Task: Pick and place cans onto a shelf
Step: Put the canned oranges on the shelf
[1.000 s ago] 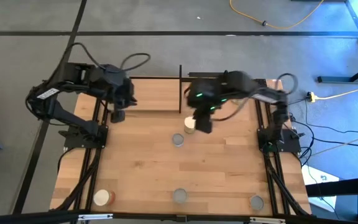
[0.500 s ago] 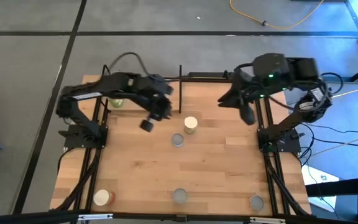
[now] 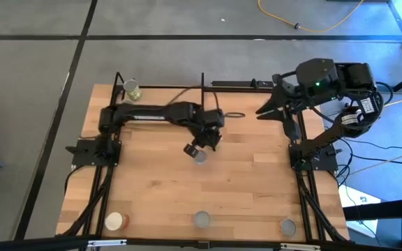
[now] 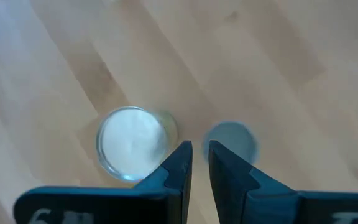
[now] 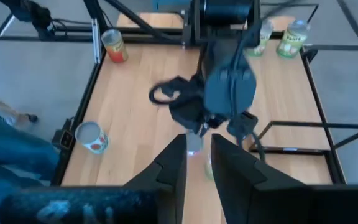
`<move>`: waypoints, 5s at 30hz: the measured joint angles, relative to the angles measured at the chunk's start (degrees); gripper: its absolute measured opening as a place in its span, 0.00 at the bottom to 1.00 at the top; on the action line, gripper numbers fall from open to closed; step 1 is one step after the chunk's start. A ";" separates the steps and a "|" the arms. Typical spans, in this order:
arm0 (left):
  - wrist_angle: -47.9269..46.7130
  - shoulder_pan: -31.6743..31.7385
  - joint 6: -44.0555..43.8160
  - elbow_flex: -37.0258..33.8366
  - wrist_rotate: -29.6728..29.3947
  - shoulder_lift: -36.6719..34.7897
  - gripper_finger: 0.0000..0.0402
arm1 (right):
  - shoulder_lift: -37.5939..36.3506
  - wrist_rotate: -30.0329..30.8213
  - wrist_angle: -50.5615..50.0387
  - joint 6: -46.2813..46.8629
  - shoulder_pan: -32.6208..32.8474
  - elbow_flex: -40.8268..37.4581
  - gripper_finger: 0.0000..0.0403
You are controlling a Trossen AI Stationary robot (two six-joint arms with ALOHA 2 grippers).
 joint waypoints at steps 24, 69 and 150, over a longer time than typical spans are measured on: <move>5.06 0.19 -0.10 0.02 -7.23 6.62 0.12 | 0.00 -0.04 -0.82 0.08 0.00 -0.02 0.19; 8.10 0.19 -5.86 -2.87 -10.45 6.74 0.00 | 0.02 -0.04 -1.41 0.04 -0.01 -0.02 0.19; -30.35 23.37 -37.51 23.71 -28.77 -0.82 0.00 | 0.07 -0.07 -1.16 -1.58 -0.01 -0.02 0.19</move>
